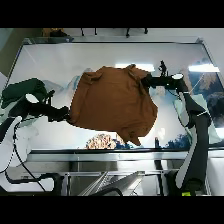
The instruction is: Fold the shirts.
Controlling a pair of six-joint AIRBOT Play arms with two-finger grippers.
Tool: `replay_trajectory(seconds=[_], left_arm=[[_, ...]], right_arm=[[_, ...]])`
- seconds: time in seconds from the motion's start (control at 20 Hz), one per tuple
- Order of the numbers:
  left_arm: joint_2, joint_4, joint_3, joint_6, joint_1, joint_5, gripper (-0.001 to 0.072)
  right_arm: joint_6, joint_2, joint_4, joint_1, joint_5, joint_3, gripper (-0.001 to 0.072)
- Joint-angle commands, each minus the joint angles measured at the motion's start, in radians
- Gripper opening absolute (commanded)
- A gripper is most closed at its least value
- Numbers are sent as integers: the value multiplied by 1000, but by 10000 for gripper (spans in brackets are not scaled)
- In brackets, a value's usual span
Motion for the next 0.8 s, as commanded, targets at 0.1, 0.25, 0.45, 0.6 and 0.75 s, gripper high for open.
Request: replay_trajectory(seconds=[0.1, 0.25, 0.45, 0.6, 0.75], left_arm=[[43, -22, 11, 8, 3, 33, 697], [43, 2, 97, 3, 34, -29, 690], [43, 13, 188, 36, 102, -143, 690], [43, 12, 231, 87, 139, -201, 690], [43, 11, 266, 94, 154, -231, 690]], right_arm=[[105, 177, -182, -68, 65, 17, 353], [232, 326, -475, -124, 184, -25, 405], [274, 532, -539, -222, 309, -281, 403], [274, 724, -539, -263, 319, -612, 406], [288, 927, -537, -250, 240, -980, 545]])
